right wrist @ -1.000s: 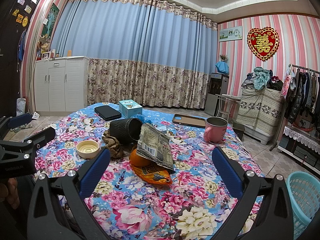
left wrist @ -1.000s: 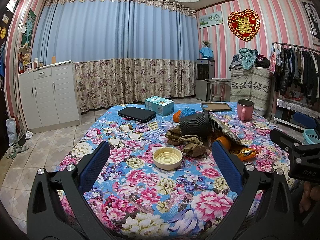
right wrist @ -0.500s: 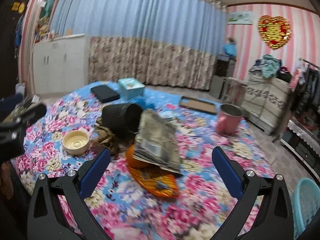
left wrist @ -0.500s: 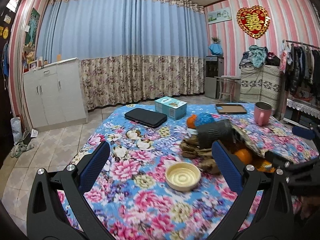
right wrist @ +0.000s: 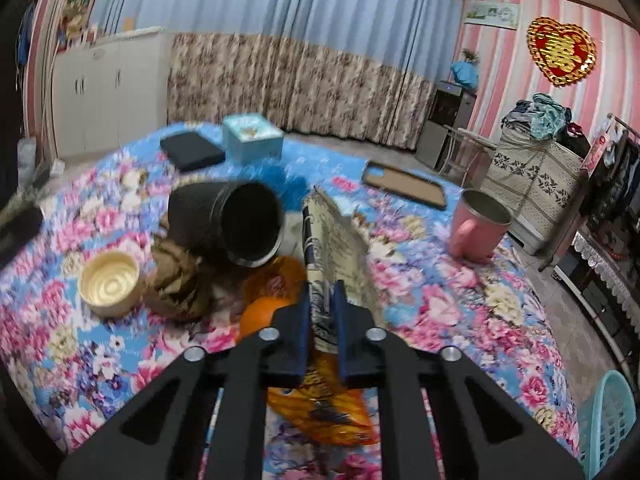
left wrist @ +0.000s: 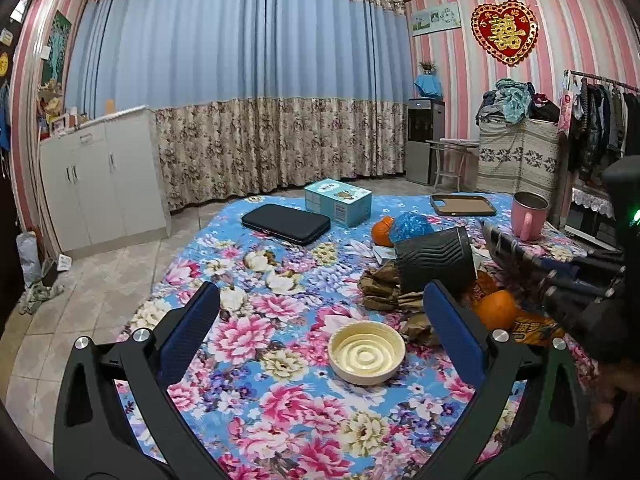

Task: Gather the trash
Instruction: 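Grasp the folded printed paper with the right tool while the left tool approaches the black cylinder, then grasp the black ribbed cylinder with the left tool while the right tool lifts the paper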

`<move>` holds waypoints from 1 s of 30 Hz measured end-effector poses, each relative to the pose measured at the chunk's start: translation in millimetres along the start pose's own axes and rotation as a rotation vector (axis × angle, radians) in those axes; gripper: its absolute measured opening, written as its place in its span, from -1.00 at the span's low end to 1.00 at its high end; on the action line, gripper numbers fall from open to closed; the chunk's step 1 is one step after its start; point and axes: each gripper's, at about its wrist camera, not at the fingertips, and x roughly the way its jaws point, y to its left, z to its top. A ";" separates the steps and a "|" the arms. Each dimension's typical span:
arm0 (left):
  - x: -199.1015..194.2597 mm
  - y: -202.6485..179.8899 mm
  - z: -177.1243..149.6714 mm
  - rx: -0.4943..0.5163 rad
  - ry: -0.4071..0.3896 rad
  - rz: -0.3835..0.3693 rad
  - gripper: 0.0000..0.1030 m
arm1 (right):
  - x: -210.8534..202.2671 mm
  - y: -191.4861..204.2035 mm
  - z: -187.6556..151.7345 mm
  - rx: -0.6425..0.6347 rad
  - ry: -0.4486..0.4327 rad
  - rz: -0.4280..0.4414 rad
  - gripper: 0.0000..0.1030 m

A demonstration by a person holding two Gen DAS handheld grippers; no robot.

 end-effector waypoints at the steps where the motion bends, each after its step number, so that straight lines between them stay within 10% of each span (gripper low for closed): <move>1: 1.9 0.1 1.0 -0.014 0.009 -0.011 0.91 | -0.9 -3.0 2.8 0.010 -0.007 0.000 -0.95; 13: 42.6 -44.4 27.0 0.002 0.044 -0.130 0.91 | -18.3 -72.6 65.5 0.149 -0.207 -0.010 -0.97; 30: 122.5 -72.2 21.2 -0.030 0.244 -0.221 0.91 | -14.3 -89.3 49.5 0.190 -0.182 0.045 -0.97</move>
